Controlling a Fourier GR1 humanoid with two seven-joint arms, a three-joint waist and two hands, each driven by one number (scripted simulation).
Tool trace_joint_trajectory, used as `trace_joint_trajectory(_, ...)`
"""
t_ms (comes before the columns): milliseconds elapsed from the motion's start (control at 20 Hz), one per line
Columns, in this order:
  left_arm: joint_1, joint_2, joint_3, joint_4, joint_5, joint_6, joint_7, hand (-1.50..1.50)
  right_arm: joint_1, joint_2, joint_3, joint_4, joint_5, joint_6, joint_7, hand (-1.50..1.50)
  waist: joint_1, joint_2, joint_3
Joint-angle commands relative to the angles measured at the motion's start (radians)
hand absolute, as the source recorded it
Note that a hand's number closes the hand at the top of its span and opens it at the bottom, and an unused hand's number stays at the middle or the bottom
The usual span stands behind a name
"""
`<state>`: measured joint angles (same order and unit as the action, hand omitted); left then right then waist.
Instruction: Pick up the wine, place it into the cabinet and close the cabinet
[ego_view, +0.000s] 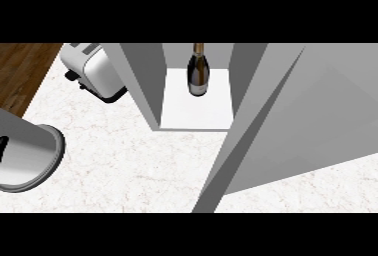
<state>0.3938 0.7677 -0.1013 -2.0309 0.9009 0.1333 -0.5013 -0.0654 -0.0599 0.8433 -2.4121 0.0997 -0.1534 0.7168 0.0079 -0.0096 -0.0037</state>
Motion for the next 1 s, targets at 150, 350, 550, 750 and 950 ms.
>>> trace_joint_trajectory(150,-0.024,-0.017,0.026,0.054,0.025,-0.057,0.016,-1.50,-0.260,0.055,0.162,0.071,0.084,-0.180,0.038,1.50,0.006,0.004,-0.001)
trace_joint_trajectory(350,-0.020,-0.023,0.022,0.008,0.026,-0.066,0.042,-1.50,-0.368,0.052,0.129,0.140,0.090,-0.263,0.060,1.50,0.015,0.005,0.000)
trace_joint_trajectory(550,-0.040,-0.042,0.007,-0.005,0.024,-0.052,0.058,-1.50,-0.482,0.051,0.062,0.193,-0.003,-0.297,0.083,1.50,0.027,0.009,0.000)
trace_joint_trajectory(750,-0.056,-0.038,0.012,0.003,0.039,-0.060,0.082,-1.50,-0.572,0.050,-0.001,0.284,-0.094,-0.349,0.032,1.50,0.053,0.016,-0.001)
trace_joint_trajectory(950,-0.101,-0.054,0.020,0.040,0.052,-0.057,0.099,-1.50,-0.764,0.053,-0.096,0.367,-0.181,-0.381,0.074,1.50,0.044,0.014,-0.002)
